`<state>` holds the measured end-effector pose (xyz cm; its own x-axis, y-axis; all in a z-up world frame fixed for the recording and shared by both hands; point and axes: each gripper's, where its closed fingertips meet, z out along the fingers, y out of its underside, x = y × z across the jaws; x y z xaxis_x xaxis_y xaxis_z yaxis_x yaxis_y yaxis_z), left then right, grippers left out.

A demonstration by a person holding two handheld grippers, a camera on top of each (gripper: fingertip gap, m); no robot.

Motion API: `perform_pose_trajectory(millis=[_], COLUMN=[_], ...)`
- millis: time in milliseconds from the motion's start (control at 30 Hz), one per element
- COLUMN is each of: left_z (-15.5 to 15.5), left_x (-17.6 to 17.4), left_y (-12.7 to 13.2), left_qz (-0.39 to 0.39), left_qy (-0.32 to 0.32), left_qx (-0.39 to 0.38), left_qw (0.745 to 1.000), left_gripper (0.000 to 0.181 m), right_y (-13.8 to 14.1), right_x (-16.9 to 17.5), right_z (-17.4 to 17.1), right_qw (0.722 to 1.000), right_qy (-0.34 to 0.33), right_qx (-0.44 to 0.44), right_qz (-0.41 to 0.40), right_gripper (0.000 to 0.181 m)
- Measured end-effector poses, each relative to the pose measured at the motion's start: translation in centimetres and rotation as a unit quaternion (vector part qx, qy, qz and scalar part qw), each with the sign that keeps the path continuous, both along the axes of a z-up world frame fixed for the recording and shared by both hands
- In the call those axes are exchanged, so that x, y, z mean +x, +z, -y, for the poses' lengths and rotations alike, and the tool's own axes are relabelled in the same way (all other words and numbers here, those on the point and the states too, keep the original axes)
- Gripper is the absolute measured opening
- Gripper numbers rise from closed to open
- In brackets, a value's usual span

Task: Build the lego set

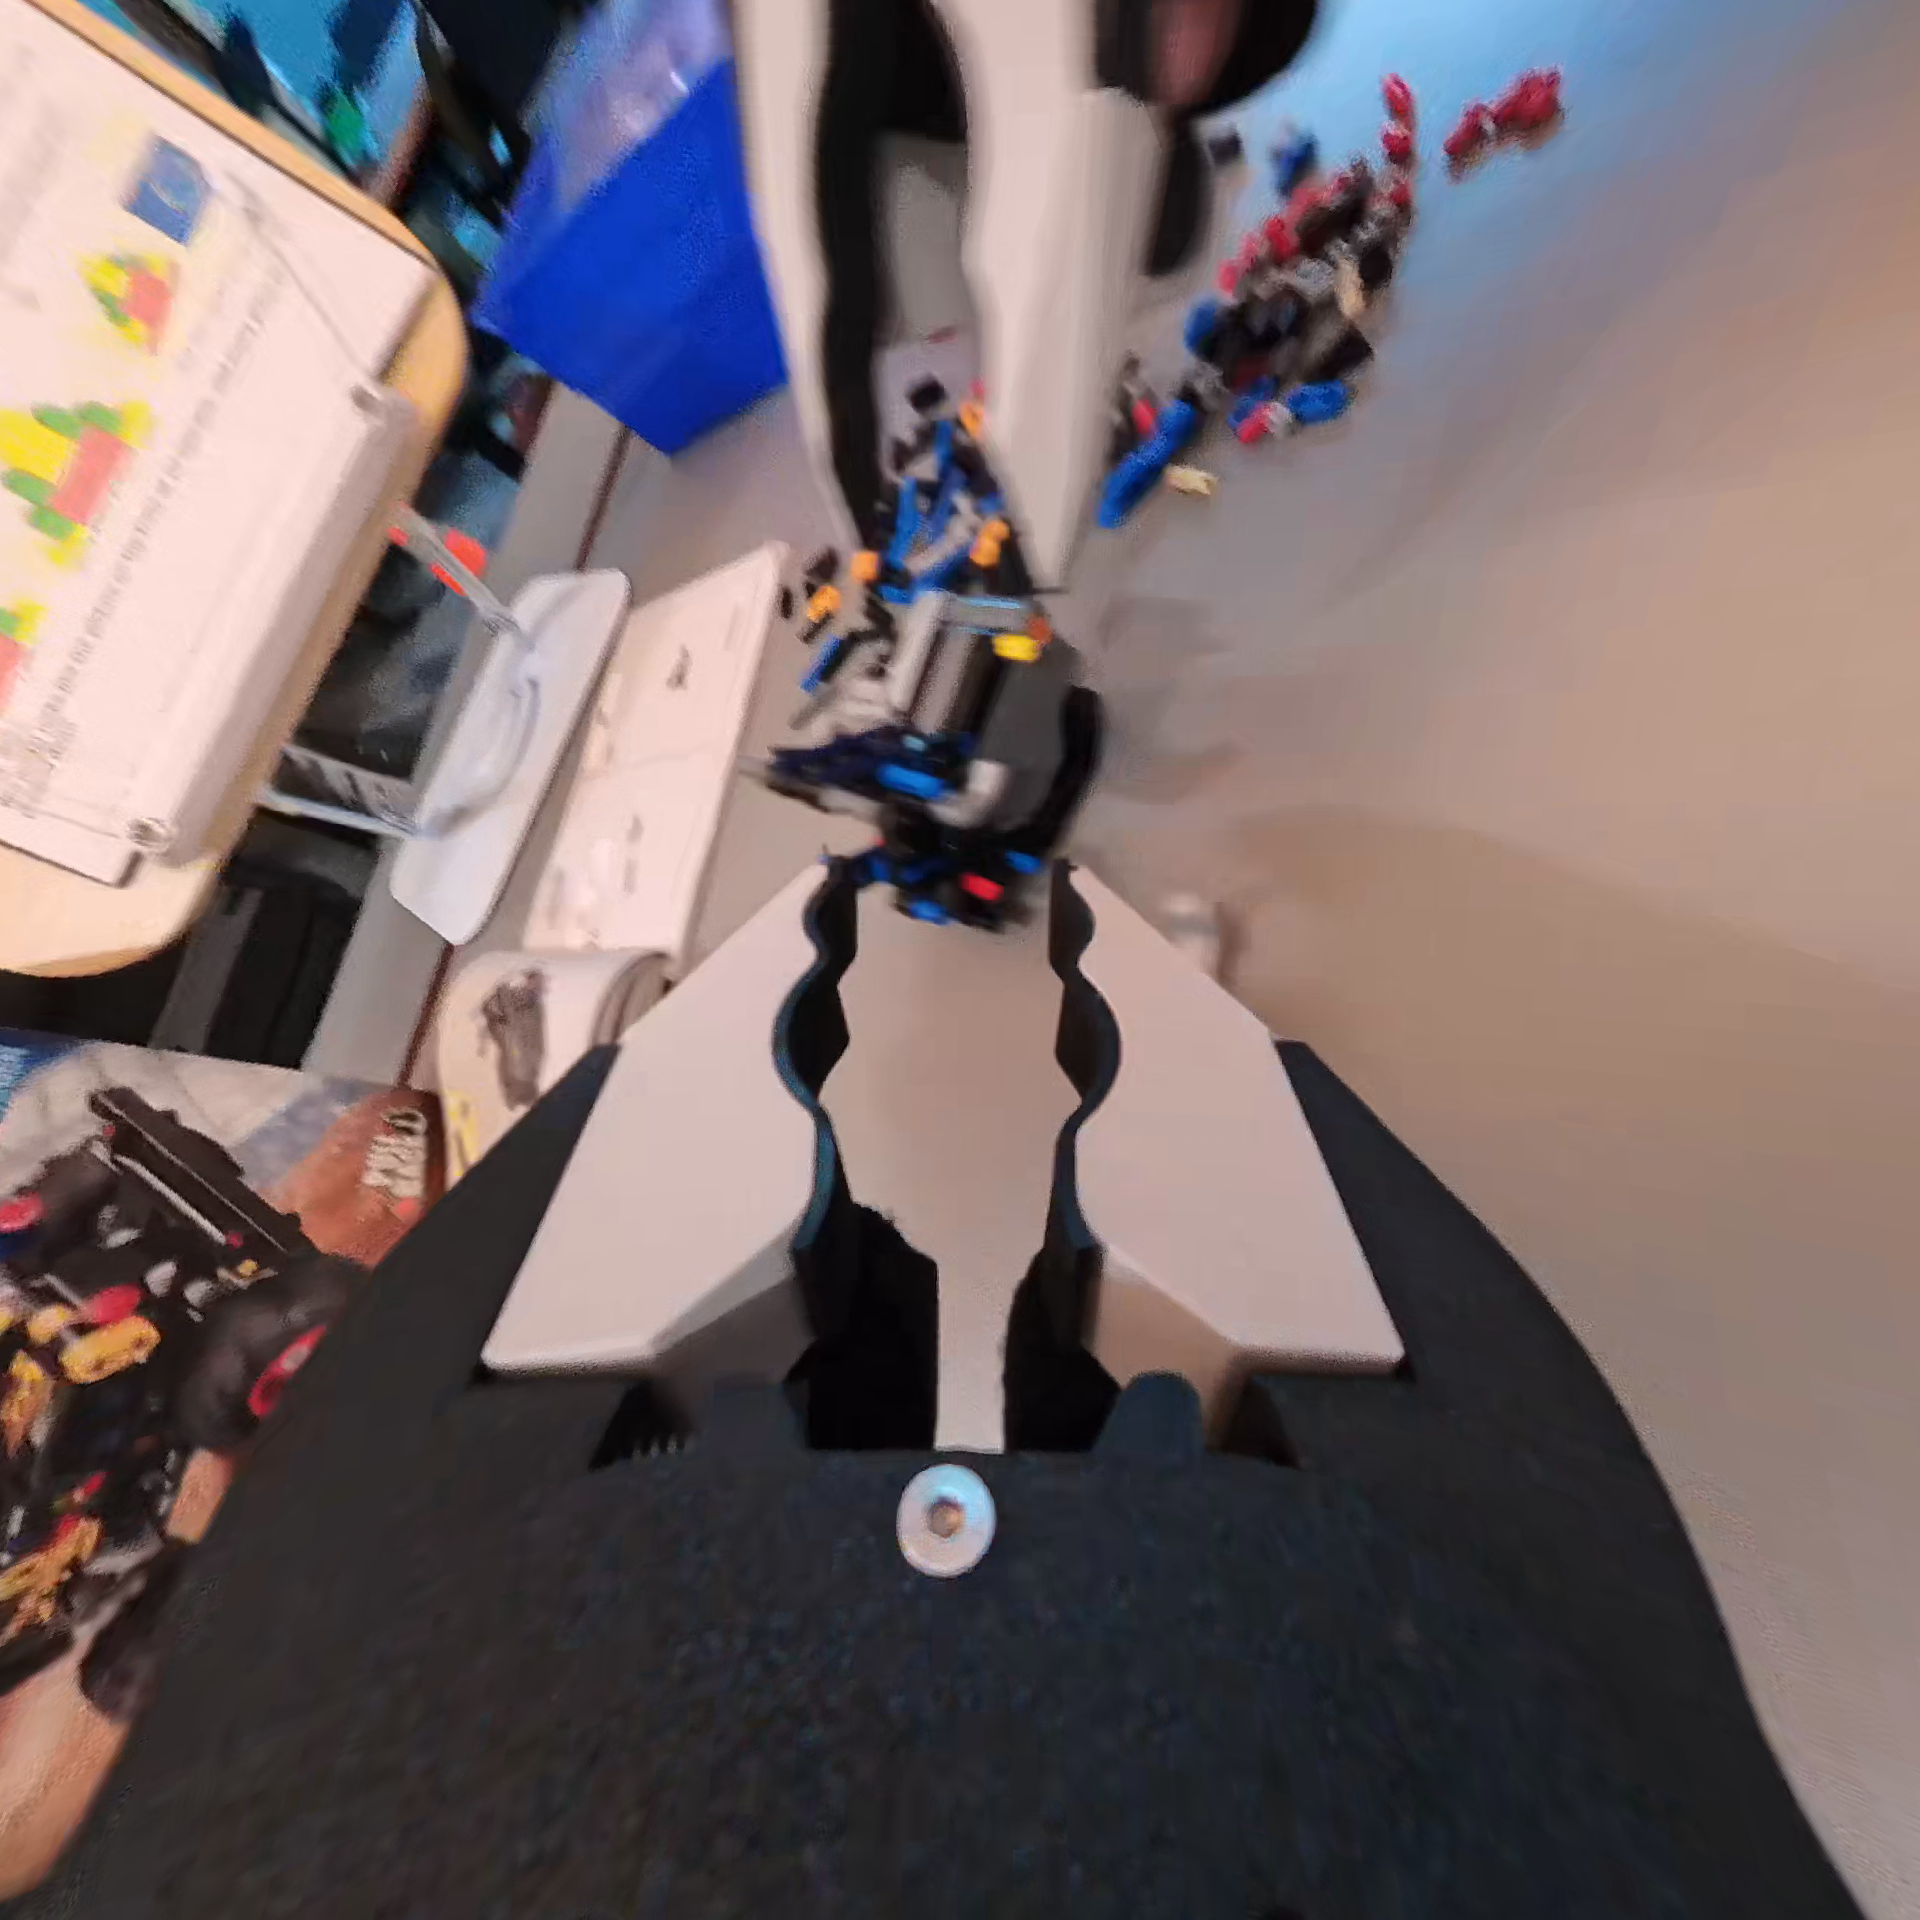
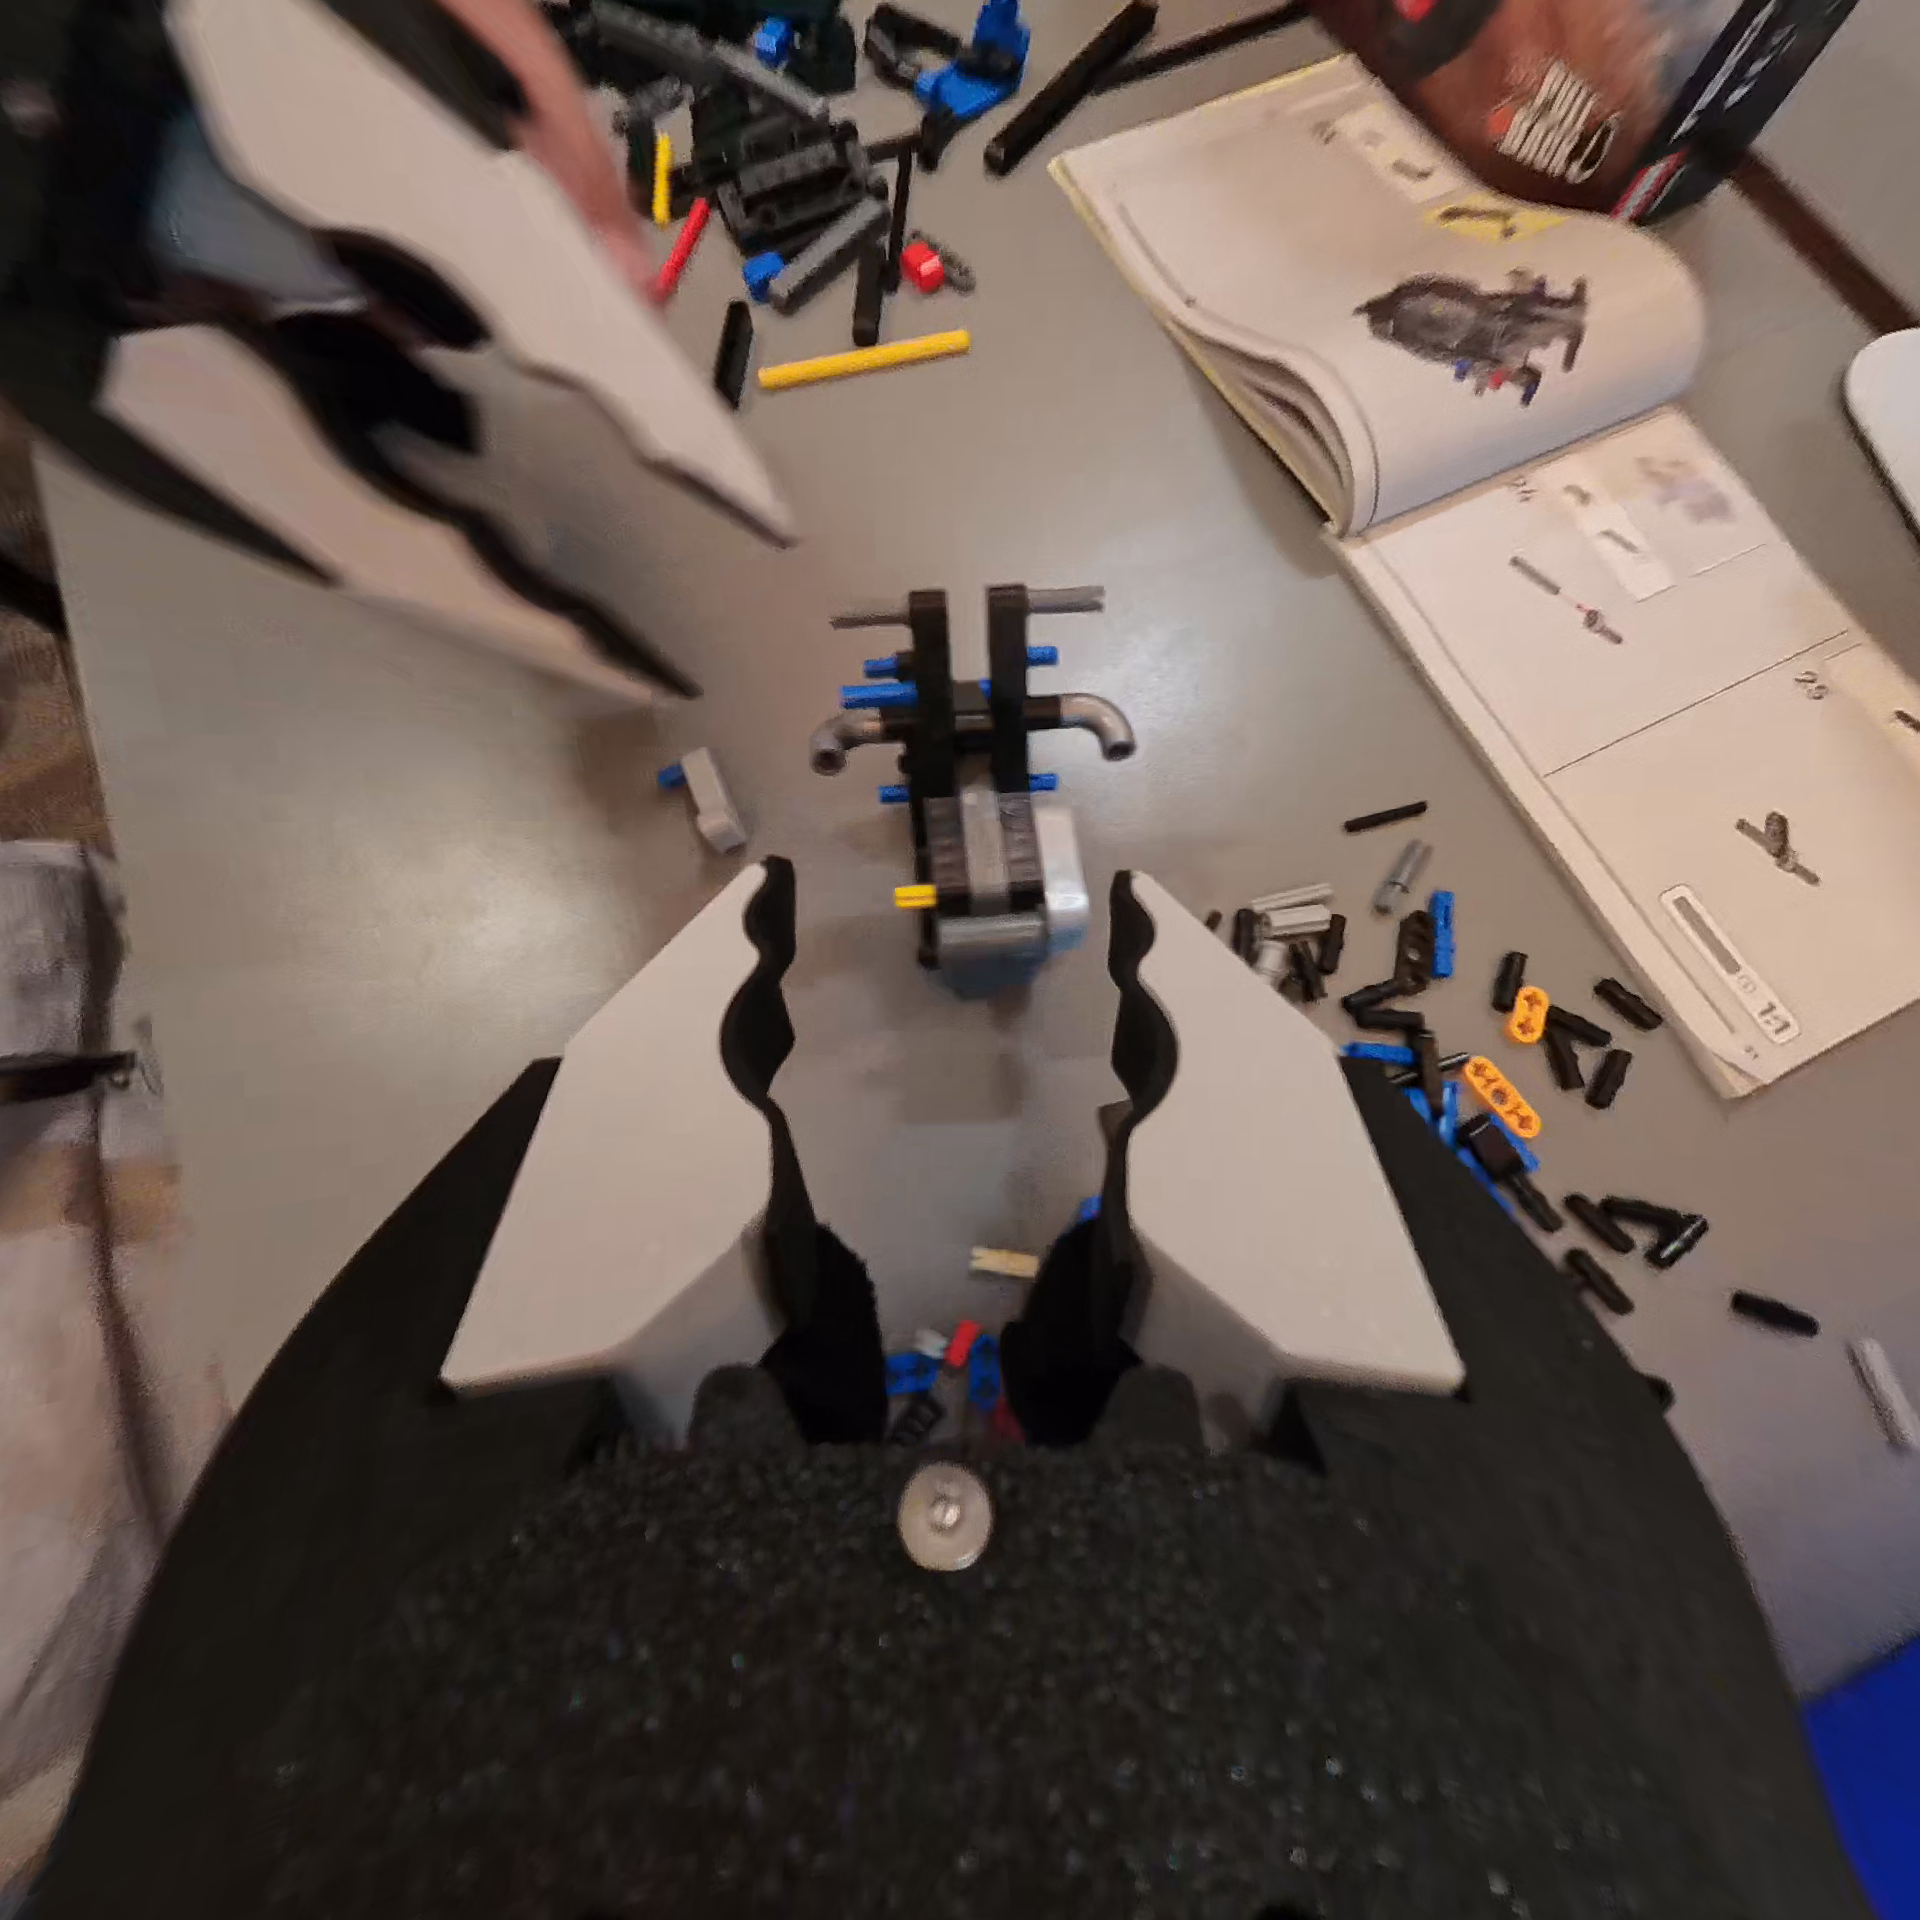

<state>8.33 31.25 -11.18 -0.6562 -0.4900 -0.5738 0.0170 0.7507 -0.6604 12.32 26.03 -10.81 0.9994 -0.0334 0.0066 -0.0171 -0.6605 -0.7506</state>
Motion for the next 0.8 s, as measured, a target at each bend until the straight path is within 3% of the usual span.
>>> perform_pose_trajectory(millis=[133,267,400,500,600,700,800], left_z=[-2.4,-4.3,-5.9,-7.0,-10.3,-12.6,-12.0], left_x=[4.2,3.6,-2.2,-8.8,-15.1,-20.6,-23.3], left_y=[4.7,9.1,10.6,11.4,12.3,11.6,8.6], left_qz=[0.010,0.000,-0.003,0.002,0.029,0.030,0.005], left_qy=[0.003,0.020,0.052,0.067,0.121,0.157,0.175], left_qx=[-0.085,-0.165,-0.188,-0.210,-0.263,-0.332,-0.388], left_qw=[0.996,0.986,0.981,0.975,0.957,0.930,0.905], left_gripper=[0.034,0.034,0.035,0.035,0.035,0.035,0.035], right_y=[1.2,1.8,0.1,0.0,0.2,1.0,1.5], right_x=[-4.4,-11.3,-16.2,-18.4,-19.8,-19.6,-17.1], right_z=[0.1,-1.4,-2.0,-2.4,-3.1,-3.6,-3.6], right_qw=[0.999,0.989,0.981,0.975,0.973,0.975,0.976], right_qy=[-0.023,0.029,0.078,0.103,0.111,0.085,0.027], right_qx=[0.047,0.128,0.133,0.155,0.161,0.182,0.209], right_qz=[-0.015,-0.070,-0.114,-0.121,-0.127,-0.100,-0.059], right_gripper=[0.057,0.045,0.046,0.045,0.047,0.048,0.051])
